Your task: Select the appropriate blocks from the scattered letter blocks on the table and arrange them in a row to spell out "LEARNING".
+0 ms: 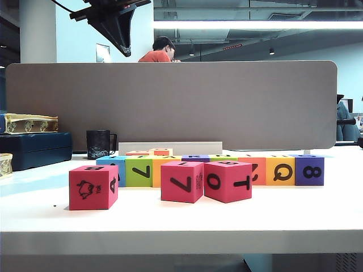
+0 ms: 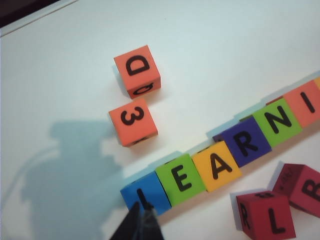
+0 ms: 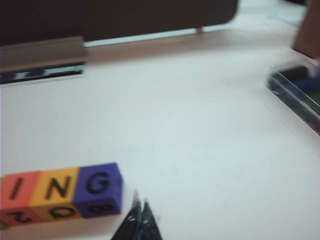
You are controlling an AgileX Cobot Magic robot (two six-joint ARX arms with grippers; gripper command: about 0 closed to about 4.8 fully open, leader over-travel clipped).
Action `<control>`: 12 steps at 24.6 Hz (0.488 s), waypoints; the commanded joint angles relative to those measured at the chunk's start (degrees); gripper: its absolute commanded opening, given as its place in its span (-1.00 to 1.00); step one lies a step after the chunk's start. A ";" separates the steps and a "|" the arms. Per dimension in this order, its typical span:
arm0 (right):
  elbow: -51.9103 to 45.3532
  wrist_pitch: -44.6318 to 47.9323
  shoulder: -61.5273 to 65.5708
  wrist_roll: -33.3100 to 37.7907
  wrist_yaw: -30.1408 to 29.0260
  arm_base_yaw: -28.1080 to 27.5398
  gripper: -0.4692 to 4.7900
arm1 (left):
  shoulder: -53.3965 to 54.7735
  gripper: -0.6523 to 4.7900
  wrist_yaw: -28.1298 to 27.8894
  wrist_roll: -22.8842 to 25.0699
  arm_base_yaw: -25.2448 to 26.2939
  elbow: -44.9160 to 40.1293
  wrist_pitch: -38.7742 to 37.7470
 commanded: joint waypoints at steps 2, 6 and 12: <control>-11.45 2.62 -10.03 0.28 -0.04 -2.78 -0.83 | -0.39 -0.78 0.24 -0.13 -0.04 0.13 2.21; -22.43 6.62 -19.85 0.59 -0.20 -3.65 -0.83 | -0.37 -0.78 0.22 -0.13 -0.04 0.13 2.23; -30.25 9.77 -30.12 4.81 -0.20 -5.22 -0.83 | -0.39 -0.78 0.22 -0.13 -0.04 0.13 2.27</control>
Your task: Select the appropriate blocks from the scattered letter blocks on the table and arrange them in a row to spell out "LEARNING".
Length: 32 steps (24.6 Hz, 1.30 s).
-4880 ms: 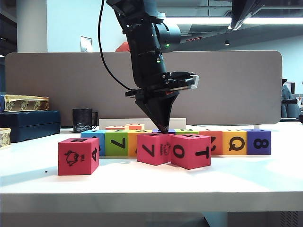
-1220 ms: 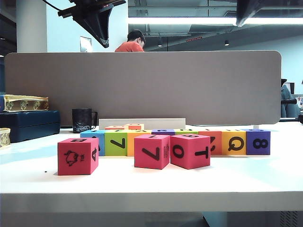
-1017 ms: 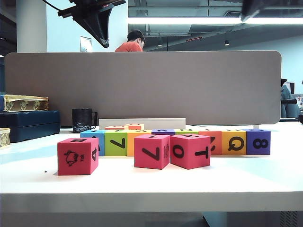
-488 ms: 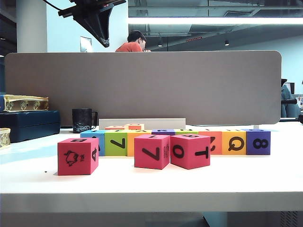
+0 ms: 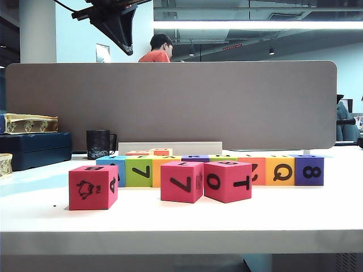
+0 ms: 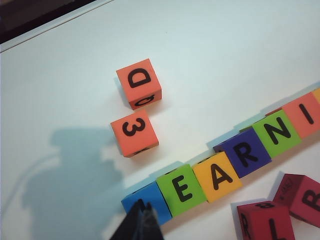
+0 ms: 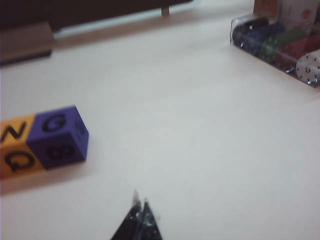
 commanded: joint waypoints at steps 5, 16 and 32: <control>-1.90 -2.12 -7.82 0.83 0.02 -0.52 -0.83 | -0.39 -0.78 0.24 -0.11 -0.04 0.15 0.33; -1.90 -13.20 -16.44 -7.50 -1.55 -0.48 -0.82 | -0.39 -0.78 0.24 -0.09 -0.04 0.15 0.57; -1.88 -13.35 -16.37 -7.21 -3.72 -0.48 -0.82 | -0.39 -0.78 0.24 -0.11 -0.07 0.15 1.03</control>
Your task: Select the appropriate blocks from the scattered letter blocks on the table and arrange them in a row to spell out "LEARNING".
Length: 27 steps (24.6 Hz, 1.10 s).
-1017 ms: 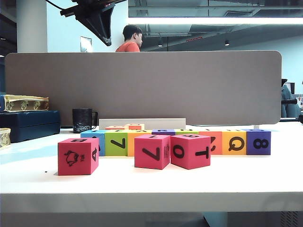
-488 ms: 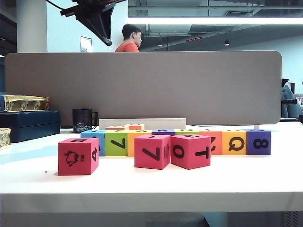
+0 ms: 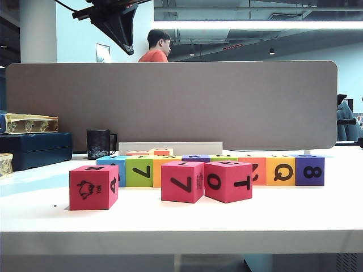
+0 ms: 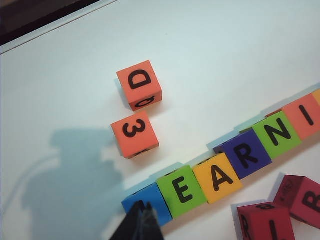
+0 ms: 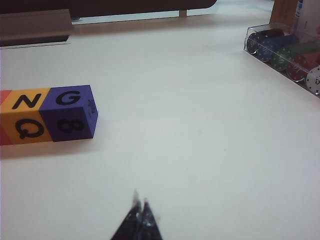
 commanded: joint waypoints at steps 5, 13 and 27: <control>-0.13 0.15 -0.66 0.15 -0.11 0.04 -0.82 | -0.39 -0.78 0.24 -0.11 -0.02 0.15 0.74; -0.13 0.15 -0.66 0.15 -0.11 0.04 -0.83 | -2.01 -0.78 0.20 0.17 -0.02 0.15 0.72; -0.13 0.15 -0.66 0.15 -0.13 0.04 -0.83 | -28.65 -0.78 -0.85 3.37 2.36 -34.07 39.67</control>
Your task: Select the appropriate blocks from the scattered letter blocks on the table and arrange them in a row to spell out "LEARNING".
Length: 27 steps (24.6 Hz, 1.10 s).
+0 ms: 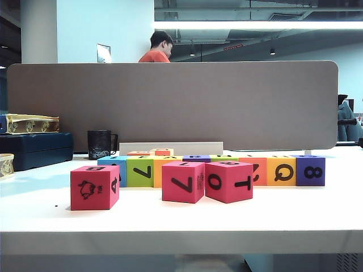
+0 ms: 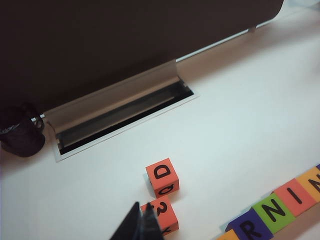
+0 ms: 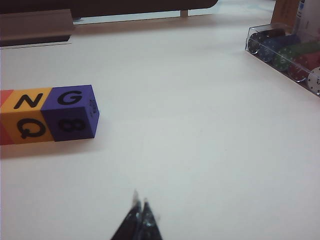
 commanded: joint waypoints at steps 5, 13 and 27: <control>-0.13 0.20 -0.66 0.13 -0.11 0.04 -0.82 | -22.43 -0.78 -0.22 -0.11 8.76 -34.14 21.09; -0.13 0.20 -0.66 0.13 -0.11 0.04 -0.83 | -39.98 -0.78 -0.20 -2.05 18.23 -59.67 26.73; -0.13 0.20 -0.66 0.13 -0.11 0.04 -0.82 | -73.16 -0.78 -0.17 -8.66 21.14 -100.30 40.11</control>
